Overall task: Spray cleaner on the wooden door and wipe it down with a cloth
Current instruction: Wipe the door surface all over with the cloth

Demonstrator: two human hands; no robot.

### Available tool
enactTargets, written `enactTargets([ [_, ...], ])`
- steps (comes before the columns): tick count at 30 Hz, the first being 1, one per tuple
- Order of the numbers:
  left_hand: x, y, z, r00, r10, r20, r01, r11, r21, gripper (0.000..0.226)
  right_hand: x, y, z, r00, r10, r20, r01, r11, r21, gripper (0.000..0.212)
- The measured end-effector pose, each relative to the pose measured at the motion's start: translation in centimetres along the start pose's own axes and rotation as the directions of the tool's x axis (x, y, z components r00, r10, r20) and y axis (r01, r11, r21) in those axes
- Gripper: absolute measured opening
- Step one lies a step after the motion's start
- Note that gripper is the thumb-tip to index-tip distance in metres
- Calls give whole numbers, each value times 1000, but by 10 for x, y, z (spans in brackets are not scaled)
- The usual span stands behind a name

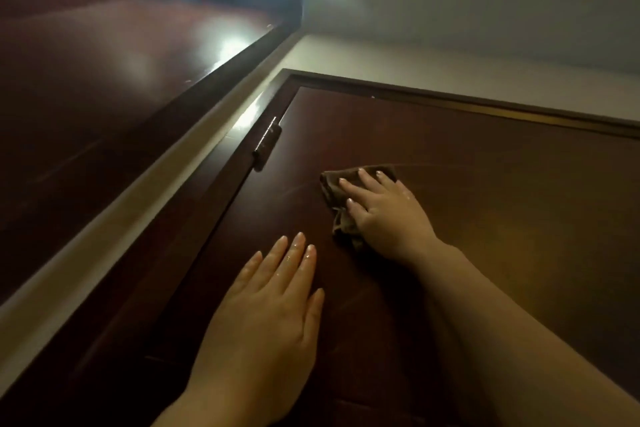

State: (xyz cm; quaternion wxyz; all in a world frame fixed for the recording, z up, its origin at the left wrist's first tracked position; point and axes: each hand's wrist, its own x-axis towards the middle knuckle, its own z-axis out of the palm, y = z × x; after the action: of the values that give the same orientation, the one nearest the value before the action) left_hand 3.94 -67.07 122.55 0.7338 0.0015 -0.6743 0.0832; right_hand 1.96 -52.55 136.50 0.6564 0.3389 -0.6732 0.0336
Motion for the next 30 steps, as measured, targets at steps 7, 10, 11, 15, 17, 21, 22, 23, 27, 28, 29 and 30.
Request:
enactTargets([
  [7,-3,5,-10,998,-68,-6,67,995,-73,66,13,-34,3,973,-231,23,228,970,87,46],
  [10,-8,8,-17,994,-90,57,90,996,-8,74,18,-14,0,989,-146,14,146,989,24,45],
  [11,-8,9,-20,992,-109,66,109,994,-3,74,17,-10,0,995,-98,4,98,995,-1,45],
  [15,-12,3,-10,983,-160,-86,157,987,-35,77,15,-34,11,996,-92,7,93,995,-38,49],
  [17,-12,5,-12,981,-175,-81,170,984,-61,79,15,-49,14,982,-187,6,187,981,-43,49],
  [21,-13,5,-16,973,-230,0,229,971,-62,78,19,-45,15,977,-214,1,214,975,-55,48],
  [22,-13,3,-13,979,-200,-41,197,979,-56,78,21,-35,14,985,-172,-4,172,983,-65,49],
  [23,-12,3,-14,986,-158,-56,157,987,-31,78,23,-23,12,993,-113,-16,111,991,-80,49],
  [27,-14,5,-13,980,-191,49,192,981,-31,73,17,18,1,987,161,-30,-162,984,-75,50],
  [28,-13,5,-14,978,-196,73,199,979,-35,72,15,17,1,984,176,-26,-177,981,-73,50],
  [29,-12,6,-16,980,-187,75,189,982,-28,73,13,9,3,987,157,-26,-158,985,-75,50],
  [30,-13,4,-13,982,-175,74,176,984,-6,74,12,-2,6,994,104,-28,-106,992,-73,50],
])
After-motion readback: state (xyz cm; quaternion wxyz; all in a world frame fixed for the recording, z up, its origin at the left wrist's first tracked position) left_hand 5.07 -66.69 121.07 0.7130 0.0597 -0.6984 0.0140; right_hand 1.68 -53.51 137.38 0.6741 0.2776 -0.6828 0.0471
